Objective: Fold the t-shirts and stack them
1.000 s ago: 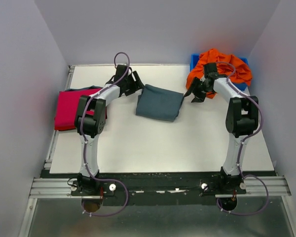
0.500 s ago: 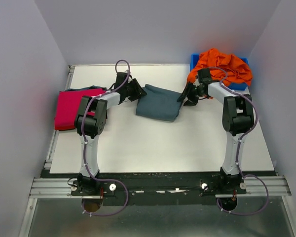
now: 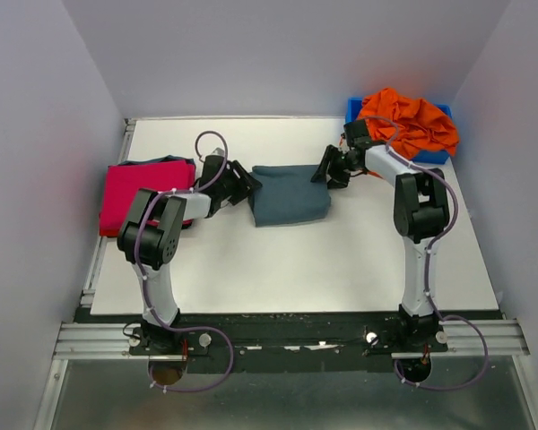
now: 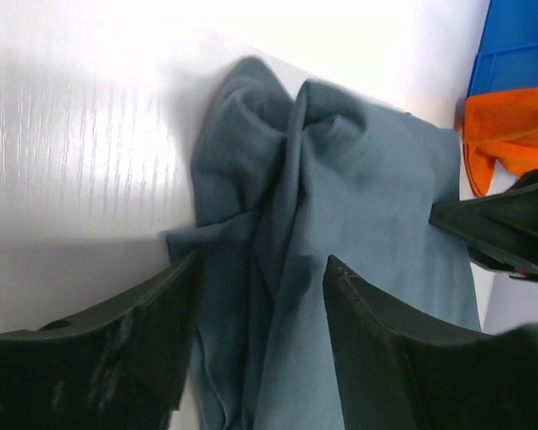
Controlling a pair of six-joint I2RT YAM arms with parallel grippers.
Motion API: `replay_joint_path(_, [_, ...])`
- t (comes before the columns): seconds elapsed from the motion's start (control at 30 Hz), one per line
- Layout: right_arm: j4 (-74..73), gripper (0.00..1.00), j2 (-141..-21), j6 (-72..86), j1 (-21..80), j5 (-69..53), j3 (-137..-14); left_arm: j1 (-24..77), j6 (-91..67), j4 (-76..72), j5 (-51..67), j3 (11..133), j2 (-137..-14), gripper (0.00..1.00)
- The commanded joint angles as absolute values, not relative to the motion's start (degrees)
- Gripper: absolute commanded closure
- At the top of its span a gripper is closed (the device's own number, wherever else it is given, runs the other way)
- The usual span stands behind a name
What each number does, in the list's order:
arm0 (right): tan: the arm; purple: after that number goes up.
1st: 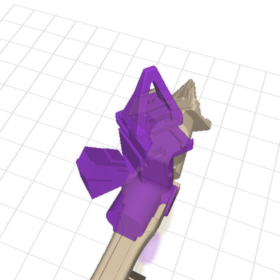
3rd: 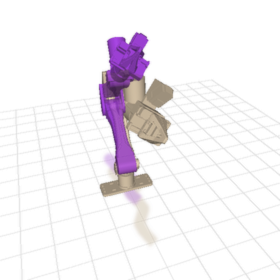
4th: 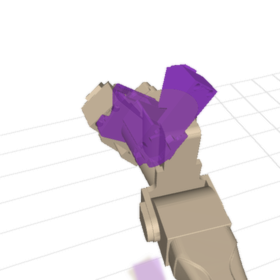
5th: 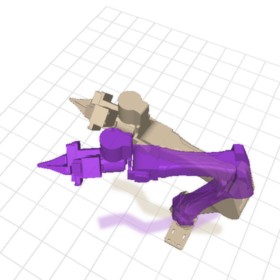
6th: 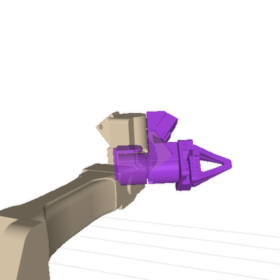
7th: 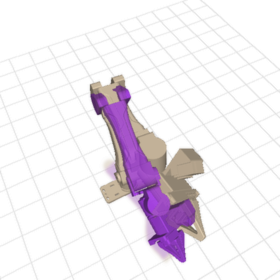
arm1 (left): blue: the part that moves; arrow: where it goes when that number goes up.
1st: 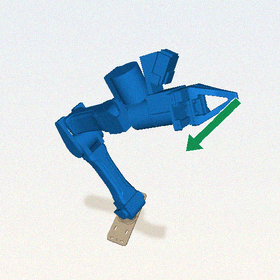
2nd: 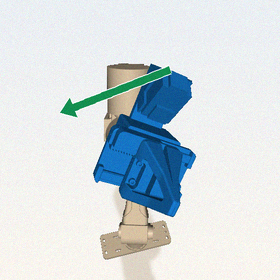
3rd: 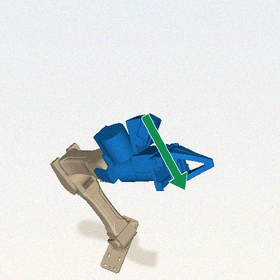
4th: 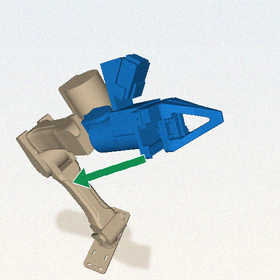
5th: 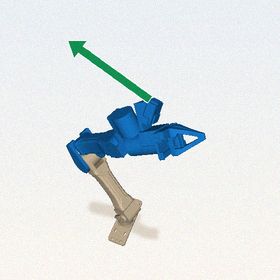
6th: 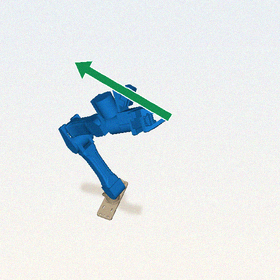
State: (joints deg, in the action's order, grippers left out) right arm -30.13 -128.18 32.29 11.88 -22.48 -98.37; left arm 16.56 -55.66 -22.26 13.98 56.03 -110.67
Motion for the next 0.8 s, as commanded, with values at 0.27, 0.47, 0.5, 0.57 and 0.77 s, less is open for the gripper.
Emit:
replay_joint_path(0.27, [-29.82, 0.44, -103.29, 28.12, 12.13, -12.46, -82.03, 17.75, -40.43, 3.08, -0.01, 70.74, -99.23, 0.38])
replay_joint_path(0.47, [-16.02, 0.99, -99.75, 29.09, 13.09, -37.04, -69.01, 19.86, -41.83, 0.35, 12.47, 77.60, -109.05, 1.00])
replay_joint_path(0.5, [-13.04, 0.99, -99.93, 29.44, 13.36, -39.79, -67.69, 20.30, -42.27, -1.21, 13.09, 78.65, -110.46, 1.00])
replay_joint_path(0.57, [-8.63, 0.99, -100.63, 31.02, 13.71, -44.45, -65.66, 20.92, -43.24, -2.46, 14.15, 80.15, -113.45, 1.00])
replay_joint_path(0.77, [1.47, 0.99, -107.74, 35.41, 13.97, -52.20, -65.56, 20.39, -44.12, -4.05, 14.07, 85.42, -121.45, 1.00])
